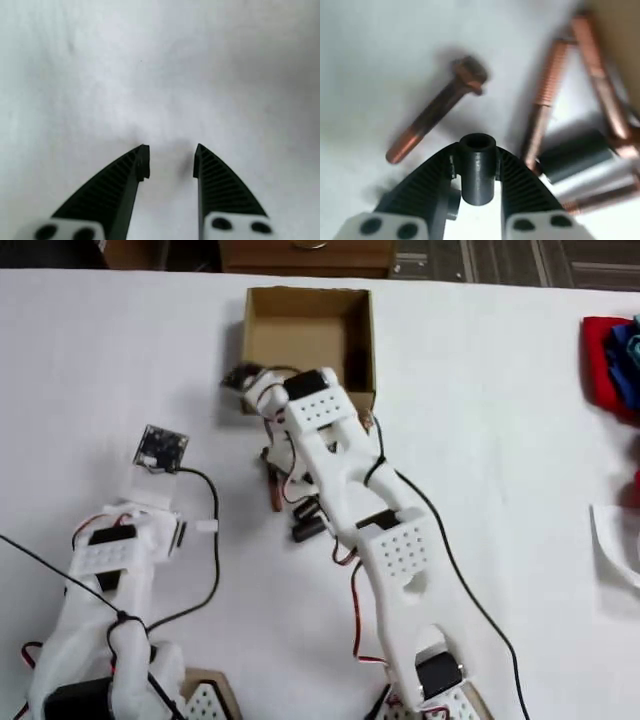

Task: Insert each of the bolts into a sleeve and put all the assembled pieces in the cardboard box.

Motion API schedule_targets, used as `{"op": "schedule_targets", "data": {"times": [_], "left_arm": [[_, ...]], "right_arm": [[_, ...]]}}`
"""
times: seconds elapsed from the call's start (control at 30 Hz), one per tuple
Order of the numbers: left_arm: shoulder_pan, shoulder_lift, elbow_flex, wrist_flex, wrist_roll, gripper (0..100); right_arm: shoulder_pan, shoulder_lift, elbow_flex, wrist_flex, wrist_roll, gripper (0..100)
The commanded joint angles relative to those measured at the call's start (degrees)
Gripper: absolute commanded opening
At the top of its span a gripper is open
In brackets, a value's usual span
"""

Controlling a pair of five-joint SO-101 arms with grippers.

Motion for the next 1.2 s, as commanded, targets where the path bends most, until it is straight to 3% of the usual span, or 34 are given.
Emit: {"op": "schedule_targets", "data": {"times": [0.0, 0.13, 0.3, 0.63, 0.83, 1.03, 1.17], "left_arm": [[-0.35, -1.05, -0.13, -0.88, 0.0, 17], [-0.35, -1.05, -0.13, -0.88, 0.0, 17], [-0.35, -1.05, -0.13, -0.79, 0.0, 17], [-0.35, -1.05, -0.13, -0.88, 0.0, 17], [-0.35, -1.05, -0.13, -0.88, 0.0, 17], [-0.35, -1.05, -0.13, -0.88, 0.0, 17], [-0.35, -1.05, -0.13, -0.88, 0.0, 17]], "right_arm": [[0.31, -0.75, -2.73, 0.48, -3.78, 2.1], [-0.48, 0.75, -2.9, 0.48, -3.69, 3.9], [-1.45, 4.44, -3.34, 1.89, 2.11, 19.4], [4.09, 5.05, -3.34, 6.81, 8.97, 19.7], [6.73, 5.23, -3.34, 7.69, 14.51, 10.8], [5.76, 5.23, -3.34, 6.64, 14.24, 8.9], [4.62, 4.97, -3.34, 4.44, 14.15, 1.8]]}}
